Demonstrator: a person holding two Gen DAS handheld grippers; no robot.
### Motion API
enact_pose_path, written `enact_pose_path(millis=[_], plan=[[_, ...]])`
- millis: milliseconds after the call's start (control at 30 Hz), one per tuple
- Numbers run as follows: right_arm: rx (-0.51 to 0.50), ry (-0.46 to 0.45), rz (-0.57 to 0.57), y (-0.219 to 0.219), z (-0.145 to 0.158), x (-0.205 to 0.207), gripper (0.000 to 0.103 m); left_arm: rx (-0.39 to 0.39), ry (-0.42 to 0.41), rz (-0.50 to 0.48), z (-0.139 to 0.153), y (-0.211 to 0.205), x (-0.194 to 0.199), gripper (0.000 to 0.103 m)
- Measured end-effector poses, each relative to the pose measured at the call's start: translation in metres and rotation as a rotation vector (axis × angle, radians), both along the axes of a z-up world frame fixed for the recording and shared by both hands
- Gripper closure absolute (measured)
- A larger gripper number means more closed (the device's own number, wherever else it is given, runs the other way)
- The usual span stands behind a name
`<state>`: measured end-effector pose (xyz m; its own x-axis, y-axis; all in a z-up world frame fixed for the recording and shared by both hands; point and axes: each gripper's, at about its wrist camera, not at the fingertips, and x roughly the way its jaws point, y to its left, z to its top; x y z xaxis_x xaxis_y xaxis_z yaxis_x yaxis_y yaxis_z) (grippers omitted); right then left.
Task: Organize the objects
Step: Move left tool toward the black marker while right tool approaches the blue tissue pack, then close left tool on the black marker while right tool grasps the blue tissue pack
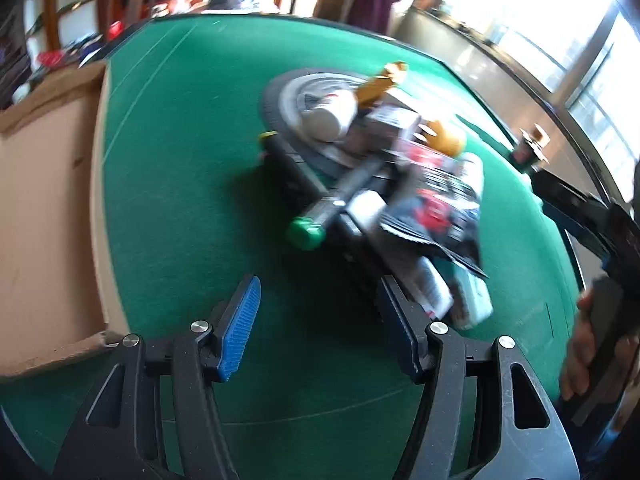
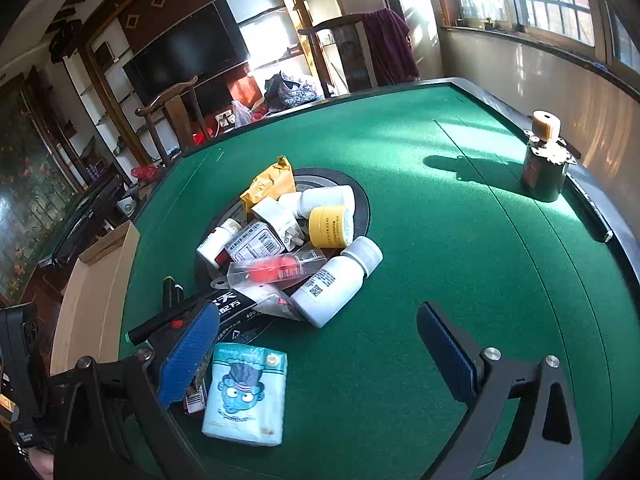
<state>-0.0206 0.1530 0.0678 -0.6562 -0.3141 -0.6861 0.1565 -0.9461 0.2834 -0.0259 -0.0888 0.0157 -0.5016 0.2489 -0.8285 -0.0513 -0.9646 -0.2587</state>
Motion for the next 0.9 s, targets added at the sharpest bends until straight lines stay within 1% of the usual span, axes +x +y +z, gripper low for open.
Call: enact_pose_path(millis=[33,100,233,367,400,500,633,700,800,900], plan=[[0.001,-0.001,0.000,0.000,-0.001,0.000,0.003,0.030,-0.015,0.007,-0.002,-0.003,-0.002,0.042],[0.000,-0.006,-0.001,0.000,-0.002,-0.001,0.003,0.062,-0.031,0.010,-0.003,-0.004,-0.004,0.042],[0.001,-0.013,-0.001,0.000,-0.003,-0.002,0.003,0.047,-0.041,0.043,-0.002,0.002,-0.015,0.042],[0.003,-0.009,-0.001,-0.001,-0.002,-0.001,0.003,0.087,-0.067,0.058,-0.004,0.002,-0.031,0.042],[0.002,-0.009,-0.001,-0.001,-0.003,-0.001,0.003,0.075,-0.069,0.072,-0.004,0.002,-0.034,0.042],[0.002,-0.018,0.005,-0.002,-0.003,-0.001,0.003,-0.021,-0.075,0.123,-0.004,0.002,-0.045,0.042],[0.002,-0.013,0.006,-0.002,-0.002,0.000,0.003,-0.112,-0.057,0.186,-0.004,-0.011,-0.043,0.041],[0.002,-0.013,0.012,-0.003,-0.002,0.001,0.003,-0.125,-0.055,0.197,-0.004,-0.017,-0.038,0.041],[0.005,-0.032,0.029,-0.006,-0.004,0.000,0.003,-0.104,-0.046,0.199,-0.005,-0.022,-0.031,0.041],[0.017,-0.045,0.040,-0.011,-0.007,0.001,0.003,-0.135,-0.030,0.168,-0.007,-0.016,-0.025,0.041]])
